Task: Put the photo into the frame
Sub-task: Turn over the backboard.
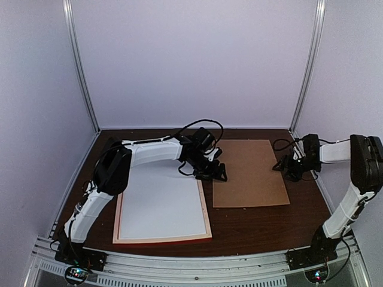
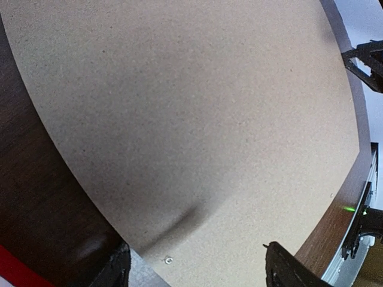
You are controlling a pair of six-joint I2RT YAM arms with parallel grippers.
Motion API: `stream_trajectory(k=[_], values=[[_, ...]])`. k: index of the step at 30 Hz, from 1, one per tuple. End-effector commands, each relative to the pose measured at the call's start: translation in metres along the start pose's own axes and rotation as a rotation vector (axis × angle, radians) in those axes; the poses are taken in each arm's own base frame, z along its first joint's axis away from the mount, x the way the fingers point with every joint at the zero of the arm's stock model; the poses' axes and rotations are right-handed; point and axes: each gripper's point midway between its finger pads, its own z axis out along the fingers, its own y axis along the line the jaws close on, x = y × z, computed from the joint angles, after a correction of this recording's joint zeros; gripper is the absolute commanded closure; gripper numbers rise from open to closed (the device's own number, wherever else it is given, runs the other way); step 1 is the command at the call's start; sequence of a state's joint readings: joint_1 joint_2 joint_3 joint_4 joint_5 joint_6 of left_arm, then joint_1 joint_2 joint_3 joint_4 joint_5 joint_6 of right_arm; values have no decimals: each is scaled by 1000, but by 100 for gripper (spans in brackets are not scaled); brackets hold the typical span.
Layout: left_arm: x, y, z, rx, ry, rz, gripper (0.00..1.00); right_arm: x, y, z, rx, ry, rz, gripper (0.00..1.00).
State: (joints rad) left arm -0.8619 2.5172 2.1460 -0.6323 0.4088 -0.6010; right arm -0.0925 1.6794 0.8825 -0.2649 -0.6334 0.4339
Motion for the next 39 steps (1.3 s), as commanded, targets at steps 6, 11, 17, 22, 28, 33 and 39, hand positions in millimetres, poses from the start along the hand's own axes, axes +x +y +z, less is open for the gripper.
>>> stream_trajectory(k=[6,11,17,22,28,33,39], values=[[7,-18,8,77,-16,45,23,7,104,-54,-394,31,-82,38],[5,-24,2,99,-31,58,23,17,142,-78,-475,44,-159,39],[2,-34,-8,132,-59,76,23,38,185,-100,-529,75,-275,40],[2,-39,-13,152,-69,83,23,46,215,-120,-551,65,-352,40],[1,-44,-23,168,-89,86,23,60,237,-120,-558,91,-404,40],[2,-47,-33,163,-104,87,23,62,252,-128,-566,79,-425,38],[1,-51,-45,158,-124,93,22,66,271,-137,-567,65,-461,28]])
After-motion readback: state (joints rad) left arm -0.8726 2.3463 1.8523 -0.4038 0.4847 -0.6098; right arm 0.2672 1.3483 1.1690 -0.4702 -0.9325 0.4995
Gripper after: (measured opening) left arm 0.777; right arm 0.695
